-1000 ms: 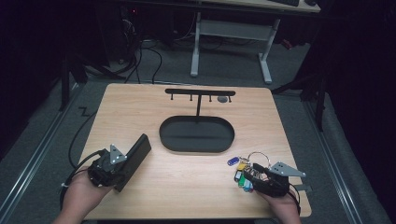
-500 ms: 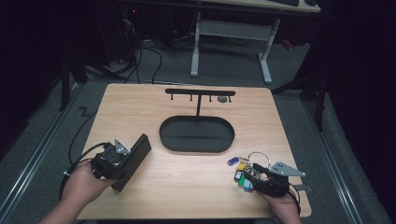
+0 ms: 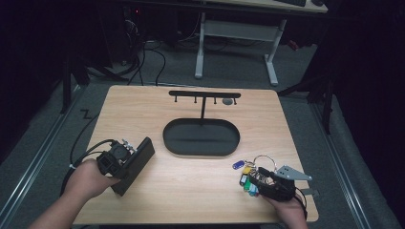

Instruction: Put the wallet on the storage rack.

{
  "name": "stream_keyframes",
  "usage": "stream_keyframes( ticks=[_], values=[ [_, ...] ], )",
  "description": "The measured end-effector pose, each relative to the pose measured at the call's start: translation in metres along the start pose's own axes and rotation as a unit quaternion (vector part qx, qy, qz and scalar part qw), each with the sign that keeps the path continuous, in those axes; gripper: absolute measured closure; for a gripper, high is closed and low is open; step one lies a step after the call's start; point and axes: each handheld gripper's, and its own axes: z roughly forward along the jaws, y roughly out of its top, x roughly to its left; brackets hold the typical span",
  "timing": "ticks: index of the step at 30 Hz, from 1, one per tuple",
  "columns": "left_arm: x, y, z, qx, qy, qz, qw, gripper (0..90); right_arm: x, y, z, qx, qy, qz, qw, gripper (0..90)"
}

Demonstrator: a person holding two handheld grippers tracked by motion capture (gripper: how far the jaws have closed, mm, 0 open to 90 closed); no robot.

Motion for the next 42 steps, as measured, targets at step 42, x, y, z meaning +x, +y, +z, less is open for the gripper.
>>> stream_keyframes(
  ticks=[42],
  values=[
    [-0.022, 0.019, -0.027, -0.137, 0.024, 0.104, 0.9848, 74.6, -0.008, -0.011, -0.023, -0.016, -0.036, 0.021, 0.999, 44.0]
  ],
)
